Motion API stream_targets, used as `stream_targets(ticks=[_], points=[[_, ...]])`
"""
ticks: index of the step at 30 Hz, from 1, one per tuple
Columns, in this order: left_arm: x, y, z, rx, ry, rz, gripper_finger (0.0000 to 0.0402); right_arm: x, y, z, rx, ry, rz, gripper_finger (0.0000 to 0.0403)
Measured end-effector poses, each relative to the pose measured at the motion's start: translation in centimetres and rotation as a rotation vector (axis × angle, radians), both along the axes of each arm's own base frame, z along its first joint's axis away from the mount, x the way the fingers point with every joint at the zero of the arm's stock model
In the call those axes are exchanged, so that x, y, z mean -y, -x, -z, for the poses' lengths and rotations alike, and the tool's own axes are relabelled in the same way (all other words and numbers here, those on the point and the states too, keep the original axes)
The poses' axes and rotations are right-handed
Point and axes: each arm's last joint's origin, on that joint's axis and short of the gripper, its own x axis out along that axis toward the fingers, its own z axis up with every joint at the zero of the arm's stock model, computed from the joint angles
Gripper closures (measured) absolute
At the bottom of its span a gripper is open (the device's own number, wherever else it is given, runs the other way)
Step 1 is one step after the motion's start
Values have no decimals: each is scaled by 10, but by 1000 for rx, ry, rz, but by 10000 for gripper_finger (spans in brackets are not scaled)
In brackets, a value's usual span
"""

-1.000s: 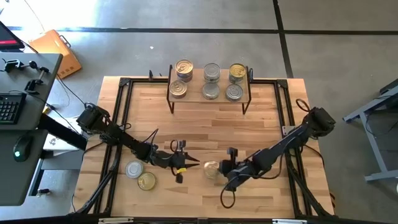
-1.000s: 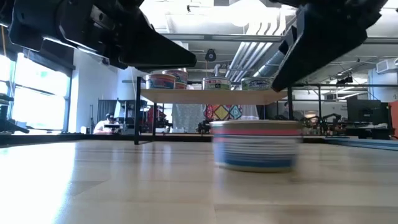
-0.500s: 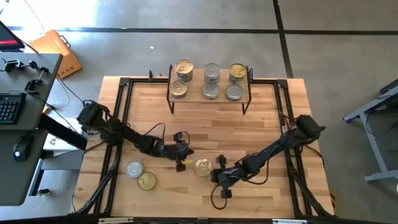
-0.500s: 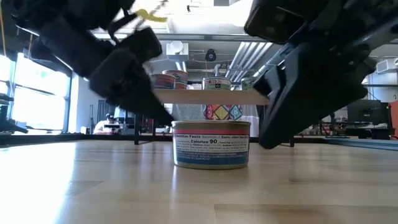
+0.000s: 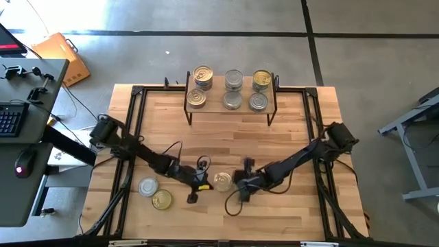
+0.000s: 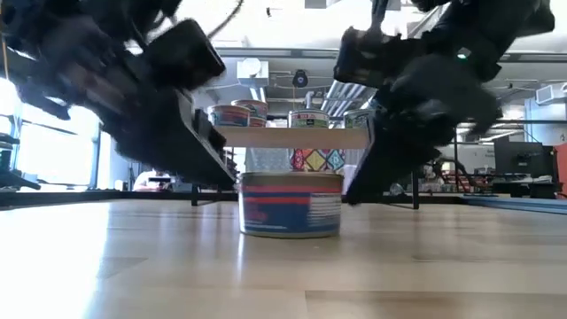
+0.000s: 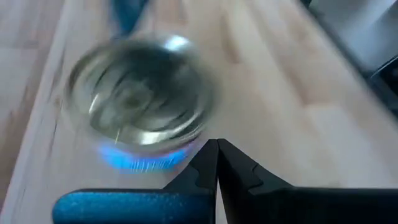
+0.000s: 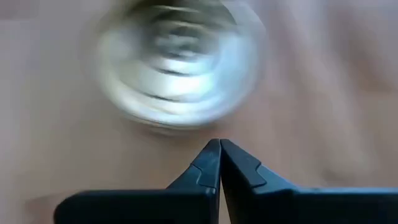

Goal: Stack canned seafood by type on shelf
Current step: Stack the blue pink tuna can on top of the other blue pink tuna can on the shelf

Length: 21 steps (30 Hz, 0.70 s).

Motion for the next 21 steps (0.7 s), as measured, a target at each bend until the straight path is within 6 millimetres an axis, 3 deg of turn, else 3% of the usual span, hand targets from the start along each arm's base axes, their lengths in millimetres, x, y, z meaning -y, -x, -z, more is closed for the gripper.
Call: stream_targets(ticks=[5,9,14,21], points=[[17,10,-26,89,-16,-29,401,10,14,-6,-25,121,198,401],[24,16,-36,161,-122,-13,401,0,19,-12,14,153,165,401],[28,15,-31,229,-352,128,395,-23,25,-11,78,146,38,401],[19,3,-23,246,-533,193,310,-39,32,-1,267,27,-7,401]])
